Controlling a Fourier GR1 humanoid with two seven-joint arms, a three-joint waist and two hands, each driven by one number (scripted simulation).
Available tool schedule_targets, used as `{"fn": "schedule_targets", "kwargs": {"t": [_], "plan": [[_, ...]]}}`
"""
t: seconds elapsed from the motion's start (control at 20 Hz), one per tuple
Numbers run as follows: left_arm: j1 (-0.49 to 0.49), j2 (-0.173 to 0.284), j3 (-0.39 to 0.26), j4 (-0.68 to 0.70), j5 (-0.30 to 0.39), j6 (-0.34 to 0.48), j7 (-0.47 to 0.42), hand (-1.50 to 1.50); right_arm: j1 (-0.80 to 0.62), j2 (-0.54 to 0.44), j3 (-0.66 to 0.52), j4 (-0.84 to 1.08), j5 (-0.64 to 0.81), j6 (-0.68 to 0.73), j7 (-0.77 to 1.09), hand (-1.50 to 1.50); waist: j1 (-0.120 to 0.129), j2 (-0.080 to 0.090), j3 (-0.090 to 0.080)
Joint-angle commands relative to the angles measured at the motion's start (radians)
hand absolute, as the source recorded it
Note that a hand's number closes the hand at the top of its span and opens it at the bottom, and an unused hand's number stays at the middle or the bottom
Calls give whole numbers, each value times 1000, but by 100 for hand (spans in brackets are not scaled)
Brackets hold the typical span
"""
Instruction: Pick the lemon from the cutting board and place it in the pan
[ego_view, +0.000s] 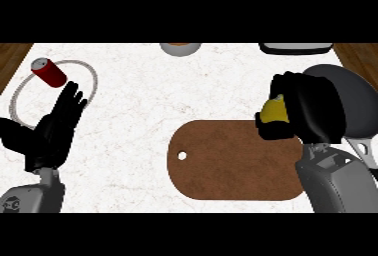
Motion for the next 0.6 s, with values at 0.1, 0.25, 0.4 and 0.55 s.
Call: {"fn": "schedule_targets", "kwargs": {"t": [0.1, 0.25, 0.4, 0.55], "plan": [[-62, -1, 12, 20, 2, -4, 36, 0, -16, -39, -109, -130, -35, 87, 32, 150, 14, 7, 1], [0, -36, -25, -21, -37, 22, 2, 0, -72, -79, -250, -45, -96, 29, 0, 150, 21, 7, 1], [-1, -8, 24, 15, 19, -40, -23, 0, -111, -91, -278, 32, -90, -24, -4, 150, 24, 8, 1], [-37, 6, 16, -7, -5, -26, 20, 0, -107, -143, -379, 151, -155, -105, -92, 150, 25, 9, 1]]}}
